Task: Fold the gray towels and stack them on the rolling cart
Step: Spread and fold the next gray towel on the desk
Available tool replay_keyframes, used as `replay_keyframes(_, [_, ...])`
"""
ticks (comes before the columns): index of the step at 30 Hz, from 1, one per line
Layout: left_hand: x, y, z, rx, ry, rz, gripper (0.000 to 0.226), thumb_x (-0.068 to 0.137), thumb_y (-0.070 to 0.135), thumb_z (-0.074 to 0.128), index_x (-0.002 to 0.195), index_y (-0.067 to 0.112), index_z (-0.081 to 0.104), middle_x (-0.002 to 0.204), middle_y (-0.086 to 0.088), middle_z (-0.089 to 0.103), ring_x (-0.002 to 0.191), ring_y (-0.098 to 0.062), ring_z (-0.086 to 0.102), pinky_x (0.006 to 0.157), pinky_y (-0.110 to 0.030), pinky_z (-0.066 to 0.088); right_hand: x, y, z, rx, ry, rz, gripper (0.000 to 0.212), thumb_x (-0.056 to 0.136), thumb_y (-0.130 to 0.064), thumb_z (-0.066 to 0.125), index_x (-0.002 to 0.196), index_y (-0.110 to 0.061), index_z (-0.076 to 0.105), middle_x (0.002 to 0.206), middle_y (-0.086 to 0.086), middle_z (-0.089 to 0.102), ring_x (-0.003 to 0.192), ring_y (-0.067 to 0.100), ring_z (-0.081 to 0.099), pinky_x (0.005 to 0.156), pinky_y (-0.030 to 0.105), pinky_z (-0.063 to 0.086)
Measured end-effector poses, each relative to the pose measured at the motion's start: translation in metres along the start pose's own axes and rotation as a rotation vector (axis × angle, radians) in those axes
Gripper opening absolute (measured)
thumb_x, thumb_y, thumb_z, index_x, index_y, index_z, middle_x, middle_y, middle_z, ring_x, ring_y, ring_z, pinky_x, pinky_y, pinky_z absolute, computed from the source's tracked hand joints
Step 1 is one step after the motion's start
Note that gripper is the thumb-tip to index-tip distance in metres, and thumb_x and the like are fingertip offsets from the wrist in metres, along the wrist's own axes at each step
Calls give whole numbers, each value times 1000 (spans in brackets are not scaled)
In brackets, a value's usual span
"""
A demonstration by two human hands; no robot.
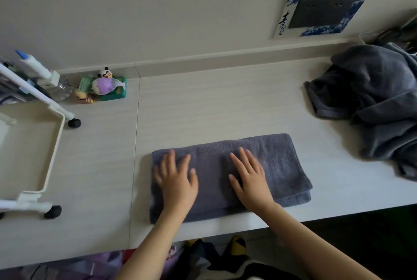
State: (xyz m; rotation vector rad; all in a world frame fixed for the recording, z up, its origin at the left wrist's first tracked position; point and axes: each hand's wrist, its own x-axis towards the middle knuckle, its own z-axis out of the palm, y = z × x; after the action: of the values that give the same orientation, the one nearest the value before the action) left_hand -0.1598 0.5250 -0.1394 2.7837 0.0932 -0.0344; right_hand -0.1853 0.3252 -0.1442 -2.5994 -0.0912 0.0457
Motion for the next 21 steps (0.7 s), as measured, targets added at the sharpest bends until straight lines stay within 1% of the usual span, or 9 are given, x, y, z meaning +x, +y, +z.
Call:
replay_keyframes(2, [6, -14, -14, -58, 21, -228, 48, 89, 30, 54, 134, 16, 48, 145, -21, 34, 131, -43, 33, 104, -56, 28, 10, -23, -3, 349, -6, 23, 49, 97, -36, 37, 145, -27, 30, 154, -12, 14, 142, 3, 10, 115, 20, 13])
replay_keyframes(4, [14, -26, -25, -120, -47, -351, 69, 84, 32, 65, 142, 11, 33, 141, -21, 37, 127, -40, 37, 98, -49, 37, 23, -49, -1, 648, -21, 117, 48, 100, -29, 39, 146, -31, 26, 153, -20, 16, 139, -6, 15, 111, 12, 18])
replay_keyframes(7, [22, -30, -36, -395, -73, -475, 82, 73, 30, 78, 136, 5, 32, 131, -16, 49, 116, -36, 50, 85, -37, 44, 36, -67, 9, 854, 16, 274, 48, 101, -27, 37, 147, -31, 24, 151, -20, 25, 135, -10, 22, 104, 2, 19])
replay_keyframes(9, [28, -31, -43, -542, -173, -639, 73, 69, 32, 81, 122, 1, 42, 118, -12, 58, 104, -32, 58, 75, -30, 43, 41, -68, 18, 871, 25, 343, 48, 101, -28, 36, 147, -30, 25, 150, -20, 27, 134, -9, 22, 103, 2, 18])
replay_keyframes(11, [34, -36, -53, -730, -293, -722, 48, 68, 32, 82, 99, 4, 59, 101, -10, 68, 86, -25, 65, 67, -27, 47, 45, -68, 23, 876, 49, 367, 46, 101, -28, 36, 147, -29, 28, 148, -21, 29, 135, -8, 24, 102, 0, 17])
replay_keyframes(13, [39, -35, -69, -906, -393, -663, 29, 71, 28, 81, 88, 9, 67, 91, -9, 73, 78, -20, 69, 65, -28, 53, 50, -68, 23, 887, 72, 375, 44, 101, -26, 36, 145, -27, 31, 145, -21, 32, 134, -7, 26, 99, -4, 17])
replay_keyframes(15, [47, -27, -85, -908, -437, -516, 25, 74, 30, 78, 90, 14, 67, 92, -4, 73, 82, -18, 70, 73, -32, 56, 57, -70, 21, 906, 68, 399, 43, 102, -29, 33, 145, -28, 32, 143, -22, 33, 131, -8, 28, 101, 0, 18])
replay_keyframes(19, [69, 11, -109, -766, -517, -257, 42, 76, 42, 73, 107, 17, 62, 103, 2, 70, 93, -16, 66, 88, -38, 53, 67, -75, 8, 1242, 68, 544, 61, 92, -58, 36, 145, -27, 32, 149, -15, 30, 134, -1, 28, 114, 24, 18])
replay_keyframes(21, [80, 37, -115, -690, -549, -154, 56, 66, 51, 70, 110, 18, 60, 106, 2, 67, 96, -17, 65, 89, -38, 52, 60, -68, -10, 1363, 124, 602, 66, 92, -59, 29, 145, -20, 32, 149, -4, 32, 136, 12, 33, 115, 32, 22])
